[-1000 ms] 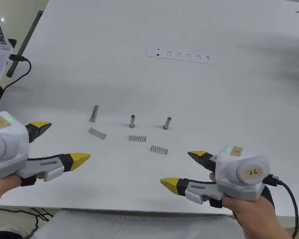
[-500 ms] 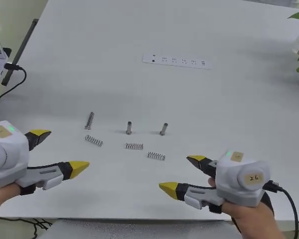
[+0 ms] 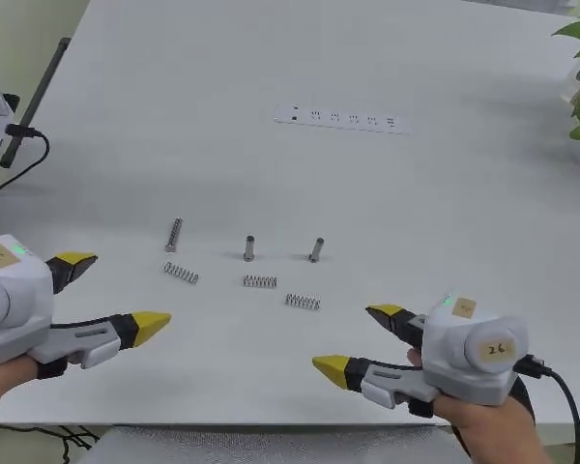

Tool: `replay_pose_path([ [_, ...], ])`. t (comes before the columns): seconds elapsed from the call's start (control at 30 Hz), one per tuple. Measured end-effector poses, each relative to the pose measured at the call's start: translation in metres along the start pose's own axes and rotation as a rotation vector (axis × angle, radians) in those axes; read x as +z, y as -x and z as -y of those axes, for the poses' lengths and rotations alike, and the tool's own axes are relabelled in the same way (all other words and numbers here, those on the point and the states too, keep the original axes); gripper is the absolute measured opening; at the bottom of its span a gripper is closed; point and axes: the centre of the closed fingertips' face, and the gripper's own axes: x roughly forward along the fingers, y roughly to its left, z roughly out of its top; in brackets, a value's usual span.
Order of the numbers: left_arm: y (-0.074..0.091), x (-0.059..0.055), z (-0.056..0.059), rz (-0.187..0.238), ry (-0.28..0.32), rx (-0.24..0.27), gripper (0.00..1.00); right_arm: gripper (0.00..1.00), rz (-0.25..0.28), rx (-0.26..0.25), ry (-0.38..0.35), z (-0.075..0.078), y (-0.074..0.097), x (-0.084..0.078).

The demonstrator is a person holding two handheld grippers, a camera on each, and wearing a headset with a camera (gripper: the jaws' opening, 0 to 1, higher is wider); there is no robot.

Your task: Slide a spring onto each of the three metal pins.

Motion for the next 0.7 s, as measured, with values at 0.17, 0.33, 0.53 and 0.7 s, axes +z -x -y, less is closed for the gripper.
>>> replay_pose_path([
  [0.17,-0.0005,0.0022,-0.0033,0.009,0.007,0.004,0.67,0.63,0.007,-0.004,0.001,0.0010,0.0005,0.0044],
  [0.33,-0.0016,0.0036,-0.0052,0.009,0.008,0.005,0.67,0.63,0.006,-0.008,0.002,0.0018,0.0014,0.0045],
  [0.53,-0.0025,0.0065,-0.0067,0.015,0.009,0.008,0.67,0.63,0.007,-0.017,-0.002,0.0036,0.0043,0.0037],
  [0.7,-0.0039,0.0080,-0.0074,0.018,0.008,0.006,0.67,0.63,0.013,-0.025,-0.002,0.0048,0.0071,0.0051],
])
